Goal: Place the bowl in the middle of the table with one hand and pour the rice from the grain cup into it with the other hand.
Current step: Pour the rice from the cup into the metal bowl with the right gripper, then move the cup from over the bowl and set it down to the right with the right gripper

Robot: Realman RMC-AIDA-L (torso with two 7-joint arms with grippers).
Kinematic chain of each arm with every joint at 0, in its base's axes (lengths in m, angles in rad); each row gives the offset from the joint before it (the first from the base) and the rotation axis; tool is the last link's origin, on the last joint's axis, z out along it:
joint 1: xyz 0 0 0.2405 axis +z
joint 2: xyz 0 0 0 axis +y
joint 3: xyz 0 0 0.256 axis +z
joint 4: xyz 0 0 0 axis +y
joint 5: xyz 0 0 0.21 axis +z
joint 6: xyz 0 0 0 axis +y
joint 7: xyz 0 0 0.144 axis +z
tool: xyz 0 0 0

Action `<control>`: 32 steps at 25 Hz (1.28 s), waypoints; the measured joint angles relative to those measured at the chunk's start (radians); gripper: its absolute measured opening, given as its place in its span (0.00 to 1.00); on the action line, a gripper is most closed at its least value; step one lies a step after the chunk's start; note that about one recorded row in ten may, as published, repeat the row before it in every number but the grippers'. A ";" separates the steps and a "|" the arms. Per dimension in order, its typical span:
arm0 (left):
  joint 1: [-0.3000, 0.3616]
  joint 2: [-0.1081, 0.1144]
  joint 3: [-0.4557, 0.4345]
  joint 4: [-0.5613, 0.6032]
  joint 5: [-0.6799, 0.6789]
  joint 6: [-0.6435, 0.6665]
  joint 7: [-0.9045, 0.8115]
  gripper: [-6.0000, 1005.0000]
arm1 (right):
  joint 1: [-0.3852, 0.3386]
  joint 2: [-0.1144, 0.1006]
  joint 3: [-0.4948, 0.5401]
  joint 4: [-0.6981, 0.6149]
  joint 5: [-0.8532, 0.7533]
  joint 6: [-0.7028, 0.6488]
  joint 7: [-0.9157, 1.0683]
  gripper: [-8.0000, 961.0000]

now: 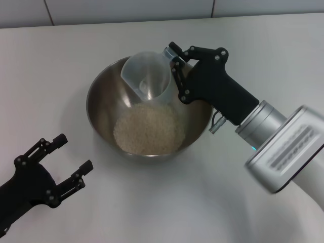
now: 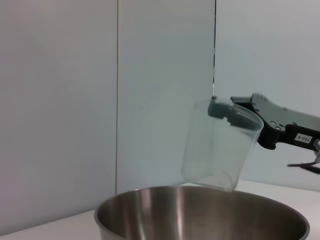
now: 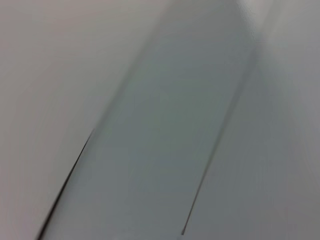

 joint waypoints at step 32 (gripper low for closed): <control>0.004 -0.002 0.000 -0.001 0.000 0.027 0.004 0.80 | -0.128 -0.005 0.357 -0.140 0.004 -0.100 0.346 0.07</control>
